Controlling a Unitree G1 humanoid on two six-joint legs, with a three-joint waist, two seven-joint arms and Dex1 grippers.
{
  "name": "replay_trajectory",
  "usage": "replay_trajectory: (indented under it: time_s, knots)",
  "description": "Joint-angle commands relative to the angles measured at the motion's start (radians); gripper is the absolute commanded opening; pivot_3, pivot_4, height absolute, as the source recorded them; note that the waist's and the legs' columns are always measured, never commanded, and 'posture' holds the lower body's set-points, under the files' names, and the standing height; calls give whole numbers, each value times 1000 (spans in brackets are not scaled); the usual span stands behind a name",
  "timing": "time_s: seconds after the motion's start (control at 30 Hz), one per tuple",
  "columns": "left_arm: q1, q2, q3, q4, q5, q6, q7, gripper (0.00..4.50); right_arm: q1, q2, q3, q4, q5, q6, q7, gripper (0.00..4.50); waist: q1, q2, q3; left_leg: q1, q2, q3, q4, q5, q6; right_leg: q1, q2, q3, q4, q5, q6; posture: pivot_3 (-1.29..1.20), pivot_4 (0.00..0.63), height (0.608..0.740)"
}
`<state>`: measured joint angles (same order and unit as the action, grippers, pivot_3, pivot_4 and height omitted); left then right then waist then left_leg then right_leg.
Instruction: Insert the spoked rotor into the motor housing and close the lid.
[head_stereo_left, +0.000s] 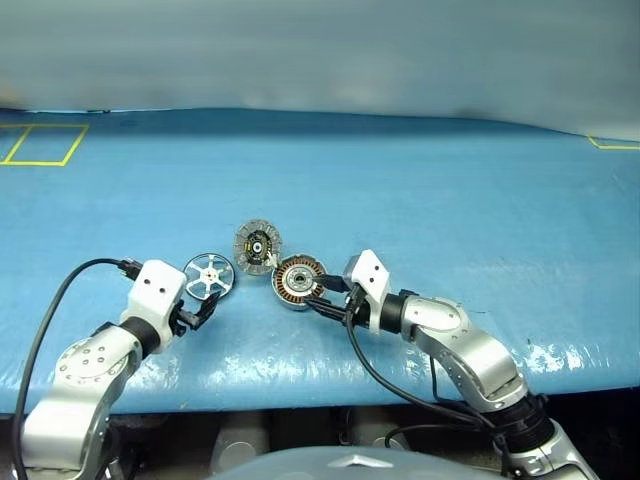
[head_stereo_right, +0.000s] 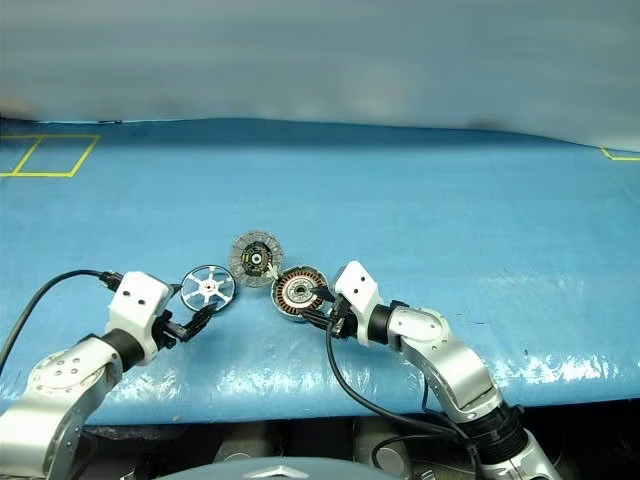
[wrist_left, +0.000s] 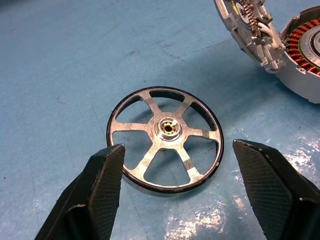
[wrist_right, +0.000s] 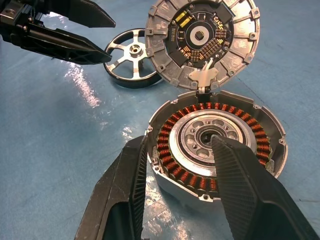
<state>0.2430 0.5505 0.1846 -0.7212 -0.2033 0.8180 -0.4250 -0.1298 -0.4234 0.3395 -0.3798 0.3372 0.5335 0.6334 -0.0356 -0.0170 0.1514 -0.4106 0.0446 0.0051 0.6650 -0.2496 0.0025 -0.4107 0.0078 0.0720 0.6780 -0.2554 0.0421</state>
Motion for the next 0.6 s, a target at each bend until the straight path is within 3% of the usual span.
replay_trajectory:
  time_s: [0.03,0.6]
  knots:
    - [-28,28,-14,5,11,-6,-4,3919,3,10,-11,-31,-2,-4,-2,2116,0,0,0,0,0,0,0,0,0,0,0,0,0,0,0,0,150,740]
    - [-99,54,-118,205,62,-45,-9,3919,9,30,-20,-33,-15,4,-14,2116,0,0,0,0,0,0,0,0,0,0,0,0,0,0,0,0,150,740]
